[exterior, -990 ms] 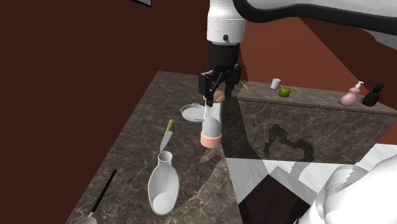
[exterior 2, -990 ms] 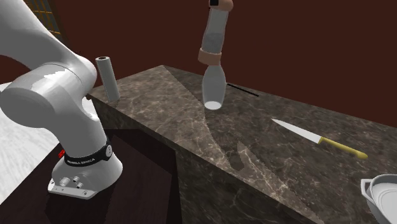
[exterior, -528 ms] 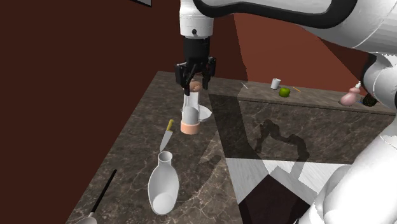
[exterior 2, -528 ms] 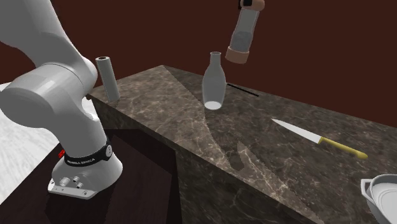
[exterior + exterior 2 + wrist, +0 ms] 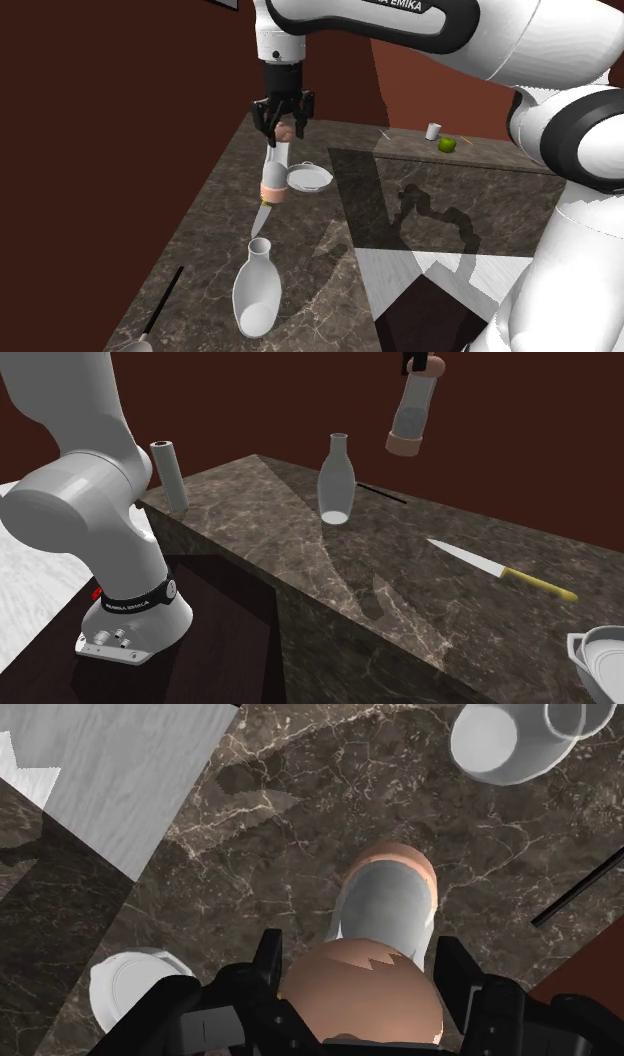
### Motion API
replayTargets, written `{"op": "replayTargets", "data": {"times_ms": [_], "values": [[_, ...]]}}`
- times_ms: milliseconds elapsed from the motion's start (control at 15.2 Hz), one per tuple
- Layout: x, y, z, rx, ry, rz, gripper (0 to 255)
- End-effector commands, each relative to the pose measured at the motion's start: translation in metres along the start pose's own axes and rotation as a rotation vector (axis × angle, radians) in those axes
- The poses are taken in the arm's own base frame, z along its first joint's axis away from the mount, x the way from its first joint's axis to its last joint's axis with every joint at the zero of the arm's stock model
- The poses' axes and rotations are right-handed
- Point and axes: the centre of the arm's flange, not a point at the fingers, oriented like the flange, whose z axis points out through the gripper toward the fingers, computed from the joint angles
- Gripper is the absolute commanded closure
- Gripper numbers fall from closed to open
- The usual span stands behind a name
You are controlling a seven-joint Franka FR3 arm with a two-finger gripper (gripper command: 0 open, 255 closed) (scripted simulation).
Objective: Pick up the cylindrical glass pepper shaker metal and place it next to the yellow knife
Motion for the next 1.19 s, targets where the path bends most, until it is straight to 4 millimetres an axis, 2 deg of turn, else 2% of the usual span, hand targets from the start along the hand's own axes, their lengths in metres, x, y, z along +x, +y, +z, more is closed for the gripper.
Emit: {"op": "replayTargets", "data": {"times_ms": [0,1122], "values": [[0.002,-0.001,0.01,0.0,0.001,0.0,255],[0.003,-0.014,0.099,0.0,0.001,0.0,255]]}}
